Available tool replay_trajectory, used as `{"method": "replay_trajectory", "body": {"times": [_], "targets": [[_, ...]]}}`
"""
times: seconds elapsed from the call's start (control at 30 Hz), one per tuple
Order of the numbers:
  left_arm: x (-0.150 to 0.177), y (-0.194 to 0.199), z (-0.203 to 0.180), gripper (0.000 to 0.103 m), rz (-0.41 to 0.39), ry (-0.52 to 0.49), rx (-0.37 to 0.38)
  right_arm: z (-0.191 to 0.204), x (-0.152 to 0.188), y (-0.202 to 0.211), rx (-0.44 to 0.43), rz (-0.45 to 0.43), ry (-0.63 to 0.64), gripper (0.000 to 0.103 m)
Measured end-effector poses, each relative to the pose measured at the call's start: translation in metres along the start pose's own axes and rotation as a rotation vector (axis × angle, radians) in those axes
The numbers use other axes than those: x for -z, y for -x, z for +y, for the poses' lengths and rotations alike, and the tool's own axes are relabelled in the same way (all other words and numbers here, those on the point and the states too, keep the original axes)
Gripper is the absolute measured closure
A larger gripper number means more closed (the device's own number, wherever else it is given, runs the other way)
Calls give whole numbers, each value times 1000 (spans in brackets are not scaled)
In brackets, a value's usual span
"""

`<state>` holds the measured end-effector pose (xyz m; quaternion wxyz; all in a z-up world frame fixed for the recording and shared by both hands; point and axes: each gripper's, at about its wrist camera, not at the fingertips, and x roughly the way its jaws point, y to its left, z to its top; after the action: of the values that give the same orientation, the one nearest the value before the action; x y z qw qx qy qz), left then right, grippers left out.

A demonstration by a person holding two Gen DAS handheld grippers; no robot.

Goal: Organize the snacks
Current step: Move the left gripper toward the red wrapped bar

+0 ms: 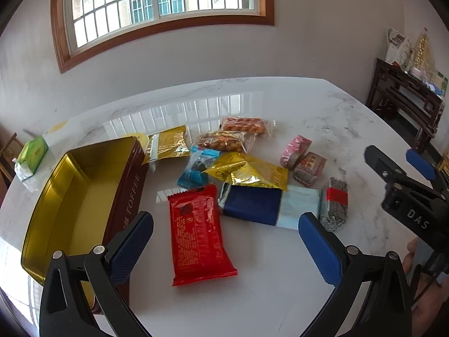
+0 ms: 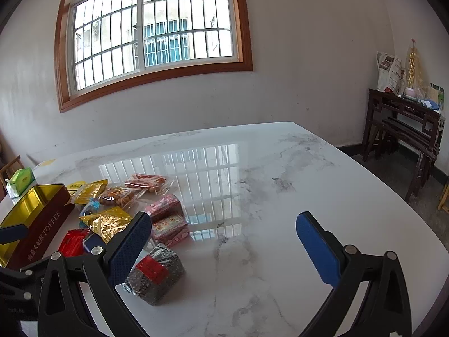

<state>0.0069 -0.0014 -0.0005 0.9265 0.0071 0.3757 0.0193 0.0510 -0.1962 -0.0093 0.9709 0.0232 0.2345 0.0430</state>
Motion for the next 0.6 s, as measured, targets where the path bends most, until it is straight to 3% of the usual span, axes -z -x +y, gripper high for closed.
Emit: {"method": "replay_trajectory", "body": {"times": [0.2, 0.6], "targets": [[-2, -7, 9, 0, 3, 19, -33, -13, -1, -6, 22, 22, -31, 0], [-2, -24, 21, 0, 62, 81, -15, -21, 0, -8, 26, 31, -42, 0]]}}
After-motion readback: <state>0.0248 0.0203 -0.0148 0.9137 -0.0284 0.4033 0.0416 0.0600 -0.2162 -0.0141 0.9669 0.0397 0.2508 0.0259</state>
